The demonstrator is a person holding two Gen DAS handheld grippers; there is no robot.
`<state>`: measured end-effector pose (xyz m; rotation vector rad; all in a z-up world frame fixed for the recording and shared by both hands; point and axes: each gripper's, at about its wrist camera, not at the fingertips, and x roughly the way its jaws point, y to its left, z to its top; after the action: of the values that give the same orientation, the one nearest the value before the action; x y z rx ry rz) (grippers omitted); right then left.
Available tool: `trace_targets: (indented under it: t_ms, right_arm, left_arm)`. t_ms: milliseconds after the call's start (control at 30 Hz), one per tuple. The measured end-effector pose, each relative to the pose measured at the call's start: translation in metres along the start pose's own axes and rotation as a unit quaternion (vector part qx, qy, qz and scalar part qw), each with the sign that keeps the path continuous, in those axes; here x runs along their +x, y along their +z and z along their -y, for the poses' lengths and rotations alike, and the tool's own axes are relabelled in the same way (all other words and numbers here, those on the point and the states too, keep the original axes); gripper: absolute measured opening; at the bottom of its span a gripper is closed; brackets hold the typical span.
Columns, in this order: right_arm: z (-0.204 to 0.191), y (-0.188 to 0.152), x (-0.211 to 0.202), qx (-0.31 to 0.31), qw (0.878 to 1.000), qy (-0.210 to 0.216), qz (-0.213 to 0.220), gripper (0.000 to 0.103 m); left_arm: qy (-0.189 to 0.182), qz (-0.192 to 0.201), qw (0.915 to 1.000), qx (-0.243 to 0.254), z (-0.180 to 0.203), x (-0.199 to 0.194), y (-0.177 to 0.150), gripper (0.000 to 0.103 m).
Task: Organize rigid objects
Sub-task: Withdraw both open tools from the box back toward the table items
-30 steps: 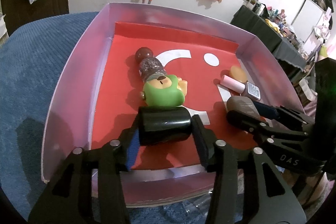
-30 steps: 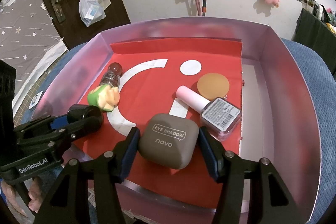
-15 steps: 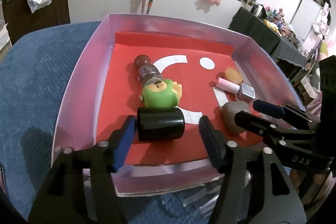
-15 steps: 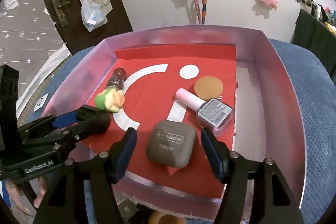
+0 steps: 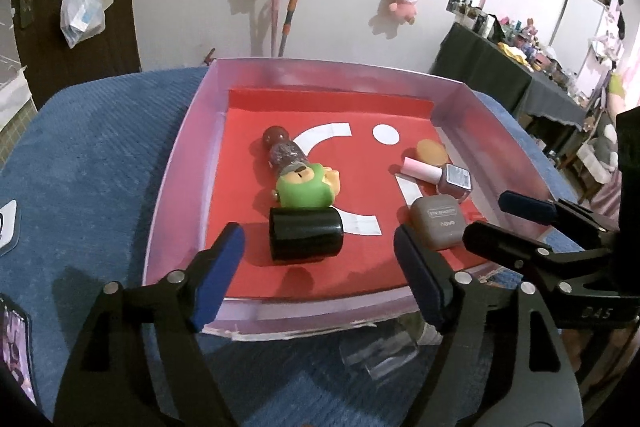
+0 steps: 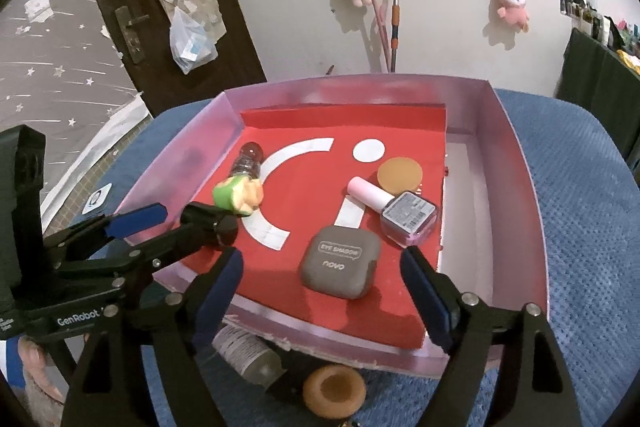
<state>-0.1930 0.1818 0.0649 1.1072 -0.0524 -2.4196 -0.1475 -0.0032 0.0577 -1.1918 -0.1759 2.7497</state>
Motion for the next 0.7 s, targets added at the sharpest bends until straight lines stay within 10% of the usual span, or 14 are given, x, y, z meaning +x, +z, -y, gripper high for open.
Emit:
trace_targets:
  t_ms: [700]
  right_arm:
    - [-0.012,-0.009,-0.030,-0.005,0.999,0.019,0.030,0.103]
  left_arm:
    - [0.016,0.009,0.9997,0.014,0.001,-0.021,-0.011,0.077]
